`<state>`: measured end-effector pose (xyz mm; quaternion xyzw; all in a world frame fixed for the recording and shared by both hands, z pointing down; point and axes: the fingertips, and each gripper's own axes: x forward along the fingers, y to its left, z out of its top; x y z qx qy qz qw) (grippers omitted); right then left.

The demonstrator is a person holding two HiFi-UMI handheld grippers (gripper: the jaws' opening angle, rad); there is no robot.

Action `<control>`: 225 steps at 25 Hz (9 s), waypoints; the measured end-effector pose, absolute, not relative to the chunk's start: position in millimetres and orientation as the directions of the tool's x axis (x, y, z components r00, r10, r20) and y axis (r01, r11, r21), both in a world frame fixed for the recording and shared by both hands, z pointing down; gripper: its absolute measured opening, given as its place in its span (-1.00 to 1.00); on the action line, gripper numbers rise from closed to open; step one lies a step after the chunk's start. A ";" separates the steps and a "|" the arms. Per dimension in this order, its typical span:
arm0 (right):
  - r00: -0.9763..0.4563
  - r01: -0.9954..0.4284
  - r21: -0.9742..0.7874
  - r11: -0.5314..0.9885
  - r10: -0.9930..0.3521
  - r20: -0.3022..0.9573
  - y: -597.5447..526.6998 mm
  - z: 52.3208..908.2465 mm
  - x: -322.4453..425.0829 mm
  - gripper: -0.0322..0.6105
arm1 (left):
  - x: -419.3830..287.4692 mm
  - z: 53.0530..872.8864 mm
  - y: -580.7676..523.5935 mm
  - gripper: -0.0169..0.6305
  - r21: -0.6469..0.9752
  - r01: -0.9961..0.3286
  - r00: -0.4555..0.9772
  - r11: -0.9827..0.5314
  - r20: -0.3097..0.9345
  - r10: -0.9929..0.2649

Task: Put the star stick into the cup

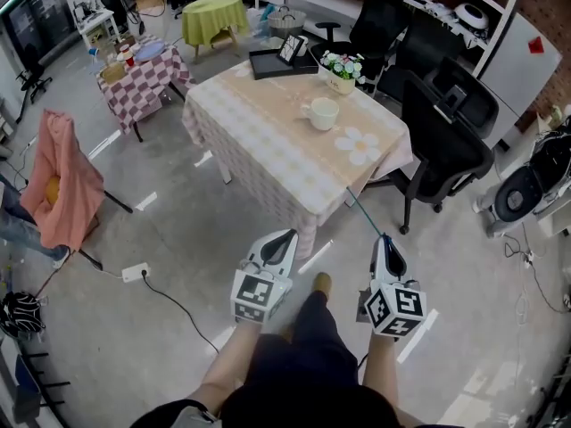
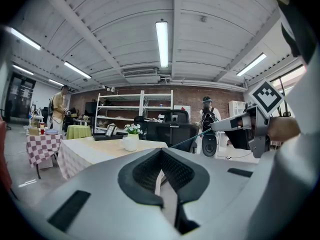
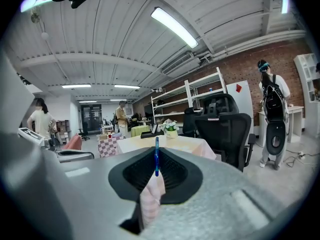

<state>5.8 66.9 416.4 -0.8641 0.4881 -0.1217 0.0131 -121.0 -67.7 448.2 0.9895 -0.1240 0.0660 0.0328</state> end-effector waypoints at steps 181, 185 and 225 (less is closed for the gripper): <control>-0.278 -0.949 -0.245 0.201 -0.899 0.338 -276.9 464.9 325.0 -0.84 | 158.4 506.2 -298.2 -0.91 0.124 -0.849 0.528 -0.513 0.236 -0.816; -0.285 -0.947 -0.245 0.207 -0.893 0.348 -279.4 467.9 320.0 -0.84 | 154.1 507.4 -297.5 -0.91 0.126 -0.853 0.521 -0.506 0.234 -0.821; -0.259 -0.956 -0.225 0.187 -0.900 0.351 -274.0 465.3 316.1 -0.53 | 145.2 508.5 -287.4 -0.91 0.131 -0.845 0.535 -0.519 0.237 -0.811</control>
